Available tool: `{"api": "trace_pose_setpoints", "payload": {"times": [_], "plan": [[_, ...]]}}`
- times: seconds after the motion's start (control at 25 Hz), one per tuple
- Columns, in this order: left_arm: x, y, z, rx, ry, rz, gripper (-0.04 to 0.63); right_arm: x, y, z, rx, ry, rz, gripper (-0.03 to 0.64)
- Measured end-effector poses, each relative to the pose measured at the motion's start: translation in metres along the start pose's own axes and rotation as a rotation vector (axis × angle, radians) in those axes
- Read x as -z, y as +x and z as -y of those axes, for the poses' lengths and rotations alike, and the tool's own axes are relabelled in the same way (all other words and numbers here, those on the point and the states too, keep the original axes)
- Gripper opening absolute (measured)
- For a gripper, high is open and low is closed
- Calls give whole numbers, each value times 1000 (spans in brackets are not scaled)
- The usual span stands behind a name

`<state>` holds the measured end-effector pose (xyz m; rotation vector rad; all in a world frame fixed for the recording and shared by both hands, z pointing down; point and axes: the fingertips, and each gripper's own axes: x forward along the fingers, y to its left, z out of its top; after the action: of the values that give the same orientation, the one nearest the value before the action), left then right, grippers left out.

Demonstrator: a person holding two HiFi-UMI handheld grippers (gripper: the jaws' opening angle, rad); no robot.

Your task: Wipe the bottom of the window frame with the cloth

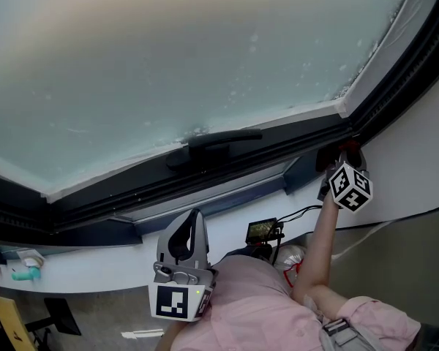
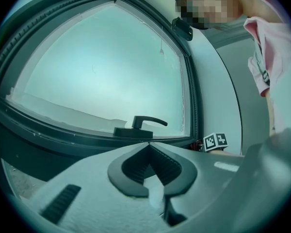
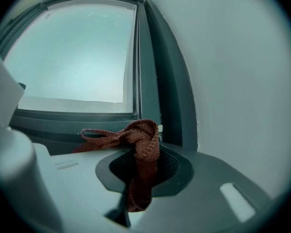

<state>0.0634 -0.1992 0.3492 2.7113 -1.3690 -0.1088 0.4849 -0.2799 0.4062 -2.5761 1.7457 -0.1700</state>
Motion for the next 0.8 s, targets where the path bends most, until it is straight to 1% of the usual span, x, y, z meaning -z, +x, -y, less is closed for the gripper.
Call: {"api": "trace_pose_setpoints", "payload": {"times": [0.4,0.64,0.8], "plan": [[2,0,-1,-16,-21,3,-6,0,3,4,-5,-17,-17,49],[3,-4,-4,-31,-23,-8,-6,1,4,10,11,-6,-29,49],[1,-8,-5,-40,-29,2,-6,0,4,11,12,-12,-31,49]]}}
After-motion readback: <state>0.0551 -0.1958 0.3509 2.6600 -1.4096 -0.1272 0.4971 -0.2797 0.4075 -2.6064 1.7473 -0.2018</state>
